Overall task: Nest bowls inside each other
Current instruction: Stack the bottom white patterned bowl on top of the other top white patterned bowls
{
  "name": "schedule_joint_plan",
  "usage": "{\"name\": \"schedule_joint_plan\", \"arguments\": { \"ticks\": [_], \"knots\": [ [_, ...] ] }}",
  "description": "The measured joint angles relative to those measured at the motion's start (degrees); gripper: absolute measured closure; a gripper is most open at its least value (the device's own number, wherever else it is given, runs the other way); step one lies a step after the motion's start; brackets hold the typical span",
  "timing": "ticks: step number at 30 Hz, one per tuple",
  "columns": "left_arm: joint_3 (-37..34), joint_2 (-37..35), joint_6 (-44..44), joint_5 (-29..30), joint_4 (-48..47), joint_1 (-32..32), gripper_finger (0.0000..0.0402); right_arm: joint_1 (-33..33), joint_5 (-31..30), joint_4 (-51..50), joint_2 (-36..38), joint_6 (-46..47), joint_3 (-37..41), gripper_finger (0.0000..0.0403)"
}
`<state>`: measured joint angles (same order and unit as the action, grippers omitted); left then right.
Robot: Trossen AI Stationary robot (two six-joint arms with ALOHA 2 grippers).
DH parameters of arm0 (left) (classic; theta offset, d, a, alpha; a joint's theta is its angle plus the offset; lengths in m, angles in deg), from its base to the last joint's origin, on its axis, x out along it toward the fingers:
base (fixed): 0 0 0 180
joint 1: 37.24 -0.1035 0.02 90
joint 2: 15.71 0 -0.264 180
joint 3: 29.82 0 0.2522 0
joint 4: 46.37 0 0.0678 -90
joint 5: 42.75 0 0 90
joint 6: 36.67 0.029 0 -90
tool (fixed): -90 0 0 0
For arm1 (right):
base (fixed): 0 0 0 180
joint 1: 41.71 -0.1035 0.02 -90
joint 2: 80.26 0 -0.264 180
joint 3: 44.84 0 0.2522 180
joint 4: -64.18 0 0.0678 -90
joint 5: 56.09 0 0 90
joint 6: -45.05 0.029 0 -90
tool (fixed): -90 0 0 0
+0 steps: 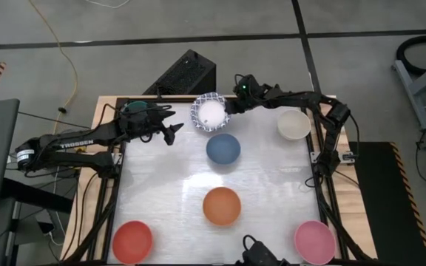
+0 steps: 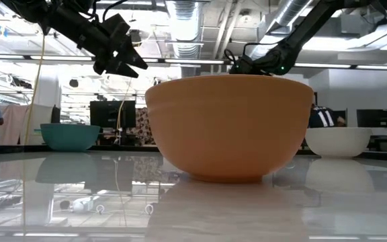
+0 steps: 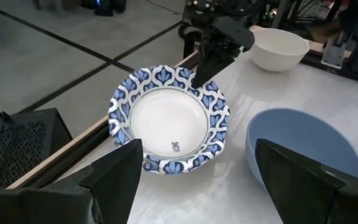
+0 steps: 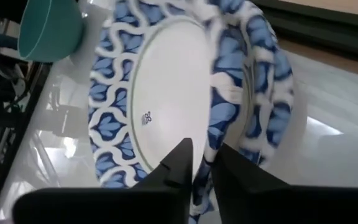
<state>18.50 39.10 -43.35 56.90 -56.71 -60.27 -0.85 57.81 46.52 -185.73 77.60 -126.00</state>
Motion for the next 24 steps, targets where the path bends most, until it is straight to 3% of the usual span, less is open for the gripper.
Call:
{"name": "schedule_joint_plan", "arguments": {
  "ticks": [12,24],
  "knots": [
    [0.0,0.0,2.6,4.2,-4.6,0.0,0.0102,0.2,-0.7,0.1,0.4,-1.7,0.0,0.0218],
    [0.0,0.0,2.6,15.4,-13.8,0.0,0.0102,0.6,-2.3,-1.6,2.4,-6.0,0.0,0.0221]
  ]
}}
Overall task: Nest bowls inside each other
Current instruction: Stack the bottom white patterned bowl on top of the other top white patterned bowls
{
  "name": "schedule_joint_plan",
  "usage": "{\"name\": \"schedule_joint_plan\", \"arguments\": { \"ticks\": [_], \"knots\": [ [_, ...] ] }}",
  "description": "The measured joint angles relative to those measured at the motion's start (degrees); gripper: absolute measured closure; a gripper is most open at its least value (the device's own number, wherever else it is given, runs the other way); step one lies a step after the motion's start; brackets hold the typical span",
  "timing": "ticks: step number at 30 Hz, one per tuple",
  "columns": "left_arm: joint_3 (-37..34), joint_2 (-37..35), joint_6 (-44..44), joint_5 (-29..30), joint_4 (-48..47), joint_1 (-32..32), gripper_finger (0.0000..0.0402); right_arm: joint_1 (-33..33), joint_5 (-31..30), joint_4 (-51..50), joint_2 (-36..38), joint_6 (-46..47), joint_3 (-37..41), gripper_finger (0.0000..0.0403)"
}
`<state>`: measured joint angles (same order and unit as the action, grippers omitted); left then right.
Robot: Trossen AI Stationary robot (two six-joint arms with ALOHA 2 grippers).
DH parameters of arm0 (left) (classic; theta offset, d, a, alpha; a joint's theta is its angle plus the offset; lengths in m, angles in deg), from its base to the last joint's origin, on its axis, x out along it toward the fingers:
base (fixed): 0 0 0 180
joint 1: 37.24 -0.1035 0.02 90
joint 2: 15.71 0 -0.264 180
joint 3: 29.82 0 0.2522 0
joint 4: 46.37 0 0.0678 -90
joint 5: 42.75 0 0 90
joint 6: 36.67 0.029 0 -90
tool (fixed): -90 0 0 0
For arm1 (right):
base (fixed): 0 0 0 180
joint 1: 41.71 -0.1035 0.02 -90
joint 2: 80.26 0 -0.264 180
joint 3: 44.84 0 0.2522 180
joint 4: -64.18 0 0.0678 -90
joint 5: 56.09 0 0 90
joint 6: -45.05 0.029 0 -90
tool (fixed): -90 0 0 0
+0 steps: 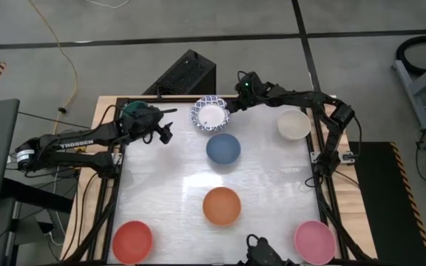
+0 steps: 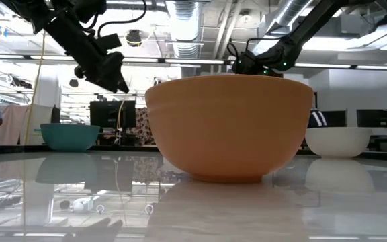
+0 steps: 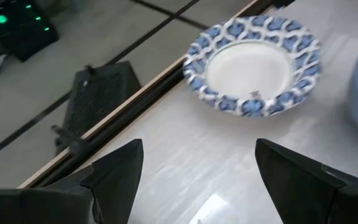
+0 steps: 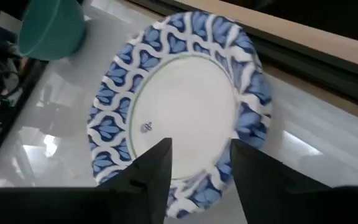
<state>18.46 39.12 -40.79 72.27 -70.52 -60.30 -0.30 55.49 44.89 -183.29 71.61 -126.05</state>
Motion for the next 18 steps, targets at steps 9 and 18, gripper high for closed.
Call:
{"name": "schedule_joint_plan", "arguments": {
  "ticks": [9,18],
  "knots": [
    [0.0,0.0,0.7,1.3,-0.7,-0.1,0.0102,-1.7,-2.4,2.5,0.1,-1.6,0.0,0.0226],
    [-8.8,0.0,-1.6,-4.0,8.5,-3.4,0.0102,-5.2,-5.9,3.4,-0.3,-4.7,2.7,0.0236]
  ]
}}
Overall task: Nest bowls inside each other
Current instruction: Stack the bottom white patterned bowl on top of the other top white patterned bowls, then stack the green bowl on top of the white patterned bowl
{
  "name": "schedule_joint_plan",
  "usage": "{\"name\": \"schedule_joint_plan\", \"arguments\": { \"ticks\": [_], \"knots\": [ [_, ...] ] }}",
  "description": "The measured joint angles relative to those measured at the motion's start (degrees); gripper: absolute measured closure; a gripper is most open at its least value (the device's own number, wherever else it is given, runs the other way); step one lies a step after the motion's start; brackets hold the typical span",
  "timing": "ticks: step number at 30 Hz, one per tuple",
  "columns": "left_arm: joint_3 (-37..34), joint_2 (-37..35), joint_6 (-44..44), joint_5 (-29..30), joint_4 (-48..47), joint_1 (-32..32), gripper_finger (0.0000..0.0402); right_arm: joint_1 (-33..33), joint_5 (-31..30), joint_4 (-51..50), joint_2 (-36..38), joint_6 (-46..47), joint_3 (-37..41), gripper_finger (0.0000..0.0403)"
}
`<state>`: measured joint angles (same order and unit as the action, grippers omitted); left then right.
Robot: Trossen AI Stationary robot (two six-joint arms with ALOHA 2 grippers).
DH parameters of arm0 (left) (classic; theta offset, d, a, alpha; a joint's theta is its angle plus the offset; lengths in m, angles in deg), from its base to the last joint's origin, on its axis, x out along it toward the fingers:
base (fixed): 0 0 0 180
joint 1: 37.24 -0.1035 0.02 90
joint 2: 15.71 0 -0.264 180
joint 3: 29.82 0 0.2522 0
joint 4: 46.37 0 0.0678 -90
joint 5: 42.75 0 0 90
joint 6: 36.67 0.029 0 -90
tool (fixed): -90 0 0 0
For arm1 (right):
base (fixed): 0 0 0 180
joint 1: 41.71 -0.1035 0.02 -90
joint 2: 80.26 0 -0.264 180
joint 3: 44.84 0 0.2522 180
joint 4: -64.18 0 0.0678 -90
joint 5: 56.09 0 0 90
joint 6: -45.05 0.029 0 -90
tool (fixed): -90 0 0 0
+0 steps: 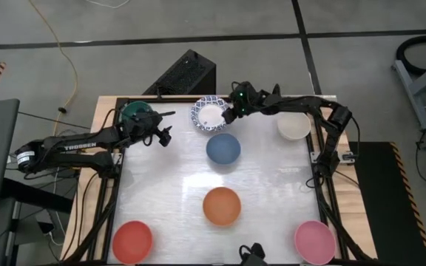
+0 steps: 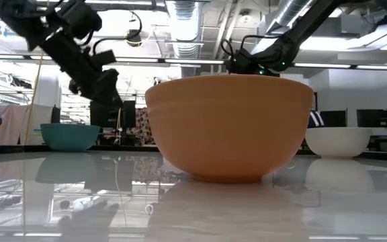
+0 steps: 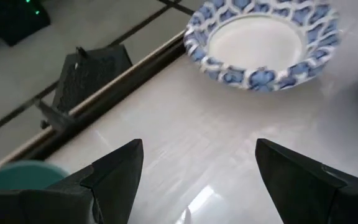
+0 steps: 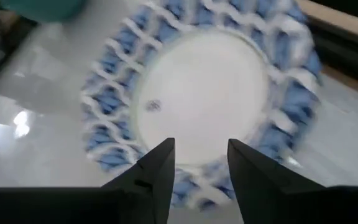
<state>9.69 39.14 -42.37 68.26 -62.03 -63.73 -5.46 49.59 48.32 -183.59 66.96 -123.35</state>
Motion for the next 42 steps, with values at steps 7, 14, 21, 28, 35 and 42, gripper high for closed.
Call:
{"name": "schedule_joint_plan", "arguments": {
  "ticks": [7,14,21,28,35,42],
  "knots": [
    [-2.5,0.0,-2.1,0.6,2.7,-1.7,0.0102,0.2,-2.2,1.1,0.0,0.0,0.8,0.0239],
    [-2.5,0.0,-1.8,3.2,3.2,-1.7,0.0102,-0.5,-2.2,4.6,0.1,-1.4,0.8,0.0239],
    [-2.5,0.0,0.5,9.9,-0.4,-1.8,0.0102,-2.3,-0.6,11.6,0.4,-1.6,0.8,0.0239],
    [-1.9,0.0,1.7,14.4,-8.2,-1.8,0.0102,-2.4,-0.5,11.3,0.4,-2.3,0.8,0.0239],
    [6.5,0.0,-3.8,4.1,-24.5,-1.3,0.0102,-2.5,0.6,11.1,0.4,-2.5,0.8,0.0239],
    [18.4,1.7,-1.6,0.8,-39.1,-0.3,0.0102,-2.8,0.7,10.7,0.4,-2.5,0.8,0.0239]
  ]
}}
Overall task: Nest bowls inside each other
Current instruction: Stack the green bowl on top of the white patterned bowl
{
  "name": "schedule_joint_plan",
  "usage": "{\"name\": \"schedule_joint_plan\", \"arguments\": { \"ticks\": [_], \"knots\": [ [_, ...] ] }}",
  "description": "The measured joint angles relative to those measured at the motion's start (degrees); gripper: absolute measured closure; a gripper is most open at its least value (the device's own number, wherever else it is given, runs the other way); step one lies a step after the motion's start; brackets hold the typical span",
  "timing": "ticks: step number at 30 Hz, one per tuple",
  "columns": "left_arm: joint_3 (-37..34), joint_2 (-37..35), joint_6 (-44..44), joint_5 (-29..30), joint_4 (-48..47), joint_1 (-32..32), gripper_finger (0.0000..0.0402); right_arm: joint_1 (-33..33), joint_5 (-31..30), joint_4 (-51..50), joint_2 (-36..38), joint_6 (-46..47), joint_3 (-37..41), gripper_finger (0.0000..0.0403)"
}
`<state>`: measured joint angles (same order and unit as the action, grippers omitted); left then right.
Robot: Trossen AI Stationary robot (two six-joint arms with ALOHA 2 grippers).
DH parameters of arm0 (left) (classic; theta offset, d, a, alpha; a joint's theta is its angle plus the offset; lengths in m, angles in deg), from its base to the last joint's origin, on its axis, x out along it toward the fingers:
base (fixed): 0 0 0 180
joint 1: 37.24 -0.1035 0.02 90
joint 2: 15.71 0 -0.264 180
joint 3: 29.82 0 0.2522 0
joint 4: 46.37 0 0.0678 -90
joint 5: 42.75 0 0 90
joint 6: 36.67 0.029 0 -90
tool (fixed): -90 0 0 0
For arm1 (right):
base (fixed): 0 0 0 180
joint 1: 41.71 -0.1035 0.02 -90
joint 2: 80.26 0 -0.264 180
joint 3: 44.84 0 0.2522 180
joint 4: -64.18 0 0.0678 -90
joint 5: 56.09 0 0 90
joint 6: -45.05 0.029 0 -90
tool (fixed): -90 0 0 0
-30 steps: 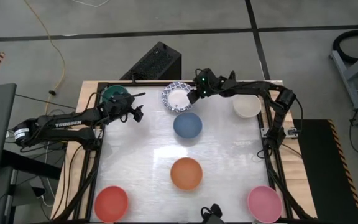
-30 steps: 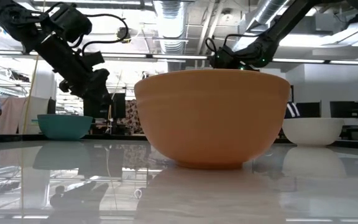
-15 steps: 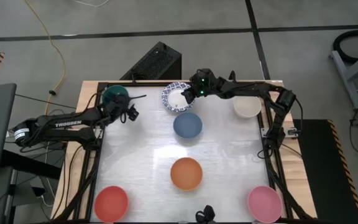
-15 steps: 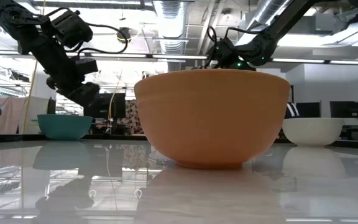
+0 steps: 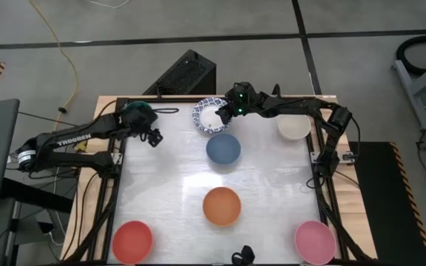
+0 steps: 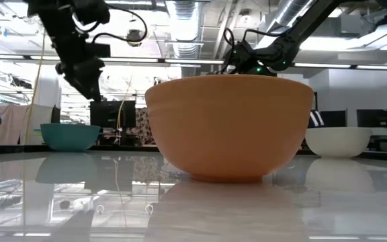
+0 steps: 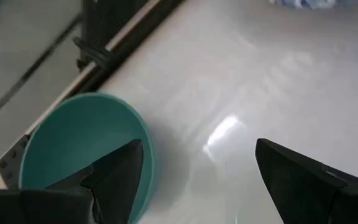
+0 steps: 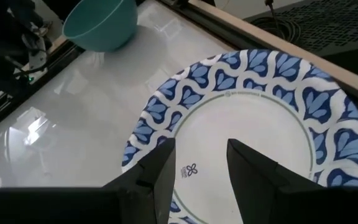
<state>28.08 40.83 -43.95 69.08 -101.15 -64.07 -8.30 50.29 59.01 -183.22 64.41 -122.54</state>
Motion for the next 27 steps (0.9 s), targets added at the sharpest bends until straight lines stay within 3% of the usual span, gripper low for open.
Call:
{"name": "schedule_joint_plan", "arguments": {
  "ticks": [5,13,27],
  "knots": [
    [5.4,4.8,4.6,-6.8,-7.7,-1.5,0.0102,0.0,0.2,-1.0,0.0,-0.4,0.0,0.0239],
    [6.1,13.1,7.6,-5.0,-13.7,-5.5,0.0102,-0.4,0.2,-1.7,0.0,-0.4,0.0,0.0239],
    [6.1,21.1,11.6,-0.8,-8.3,-11.5,0.0102,-0.5,0.2,-5.1,0.0,-1.9,0.0,0.0239]
  ]
}}
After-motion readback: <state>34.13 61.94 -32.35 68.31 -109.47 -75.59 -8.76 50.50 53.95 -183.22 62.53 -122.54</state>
